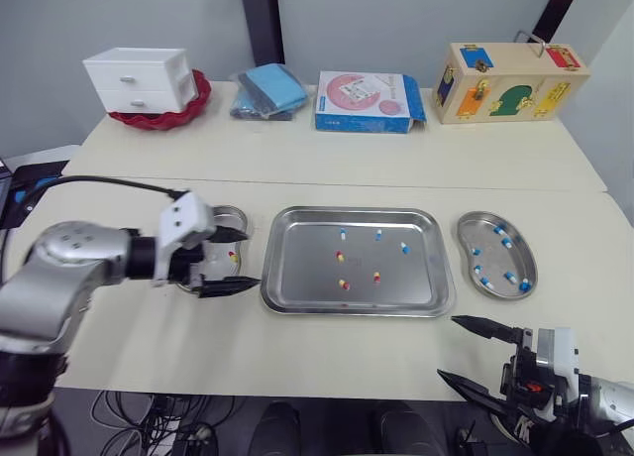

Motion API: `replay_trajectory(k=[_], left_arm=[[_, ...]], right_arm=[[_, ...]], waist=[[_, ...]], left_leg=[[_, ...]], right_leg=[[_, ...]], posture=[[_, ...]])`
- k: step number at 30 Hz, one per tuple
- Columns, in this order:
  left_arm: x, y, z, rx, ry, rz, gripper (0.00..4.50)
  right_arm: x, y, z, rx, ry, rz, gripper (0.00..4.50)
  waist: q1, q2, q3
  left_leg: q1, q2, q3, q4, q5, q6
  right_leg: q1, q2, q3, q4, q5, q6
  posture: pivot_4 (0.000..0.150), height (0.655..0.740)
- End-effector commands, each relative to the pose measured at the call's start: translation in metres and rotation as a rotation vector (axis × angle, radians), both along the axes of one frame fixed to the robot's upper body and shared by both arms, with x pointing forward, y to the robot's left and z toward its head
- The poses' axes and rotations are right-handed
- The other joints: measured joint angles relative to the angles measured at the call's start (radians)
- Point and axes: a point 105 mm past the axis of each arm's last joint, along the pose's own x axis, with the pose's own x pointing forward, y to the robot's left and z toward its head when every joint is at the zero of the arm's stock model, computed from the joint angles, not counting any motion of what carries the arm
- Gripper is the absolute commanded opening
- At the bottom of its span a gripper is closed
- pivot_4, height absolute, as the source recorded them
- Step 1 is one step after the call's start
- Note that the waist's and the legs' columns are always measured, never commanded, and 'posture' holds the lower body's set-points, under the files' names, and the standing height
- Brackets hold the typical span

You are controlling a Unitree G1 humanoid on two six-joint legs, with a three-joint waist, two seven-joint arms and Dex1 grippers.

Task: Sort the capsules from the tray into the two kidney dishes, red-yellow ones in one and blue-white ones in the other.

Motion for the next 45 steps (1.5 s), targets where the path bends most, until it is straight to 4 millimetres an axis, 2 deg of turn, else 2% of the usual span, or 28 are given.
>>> replay_trajectory(k=[1, 6, 14, 17, 20, 25, 45], left_arm=[[0.008, -0.029, -0.010, 0.065, -0.026, -0.185, 4.49], [0.026, -0.059, -0.016, 0.070, -0.059, -0.303, 4.49], [0.038, -0.081, -0.035, 0.100, -0.062, -0.407, 4.49], [0.040, -0.084, -0.038, 0.103, -0.059, -0.422, 3.91], [0.042, -0.090, -0.042, 0.104, -0.057, -0.443, 2.96], [0.041, -0.103, -0.047, 0.099, -0.050, -0.482, 2.96], [0.047, -0.120, -0.068, 0.171, 0.020, -0.523, 2.96]], right_arm=[[0.000, 0.002, -0.001, -0.006, -0.022, -0.025, 4.50], [0.001, 0.008, 0.002, 0.016, -0.043, -0.068, 4.50], [0.000, 0.009, 0.006, 0.015, -0.052, -0.139, 4.50], [0.000, 0.009, 0.006, 0.014, -0.053, -0.151, 4.50], [0.000, 0.007, 0.006, 0.012, -0.059, -0.166, 4.50], [-0.003, 0.005, 0.003, 0.013, -0.062, -0.184, 4.50], [-0.007, 0.008, 0.001, 0.017, -0.067, -0.206, 4.50]], waist=[[0.004, 0.000, 0.000], [0.003, 0.000, 0.000], [-0.002, 0.000, 0.000], [-0.001, 0.000, 0.000], [0.000, 0.000, 0.000], [0.000, 0.000, 0.000], [0.000, 0.000, 0.000]], left_leg=[[0.000, 0.000, 0.000, 0.000, 0.000, 0.000], [0.000, 0.000, -0.001, 0.001, 0.000, 0.000], [0.000, -0.001, -0.001, 0.002, 0.000, 0.000], [-0.001, -0.001, -0.001, 0.002, 0.000, 0.000], [-0.001, -0.001, -0.001, 0.002, 0.000, 0.000], [-0.001, -0.001, -0.002, 0.002, 0.000, 0.000], [-0.001, -0.001, -0.002, 0.003, 0.000, 0.000]], right_leg=[[0.000, 0.000, 0.000, 0.000, 0.000, 0.000], [0.000, 0.000, -0.001, 0.000, 0.000, 0.000], [0.000, 0.000, 0.000, 0.001, 0.000, 0.000], [0.000, 0.000, -0.001, 0.002, 0.000, 0.000], [0.000, 0.000, -0.001, 0.002, 0.000, 0.000], [0.001, 0.000, -0.001, 0.002, 0.000, 0.000], [0.000, 0.000, -0.001, 0.003, 0.000, 0.000]], posture=[[0.150, 0.7400], [0.150, 0.7400], [0.150, 0.7400], [0.150, 0.7400], [0.150, 0.7400], [0.150, 0.7400], [0.150, 0.7400]])
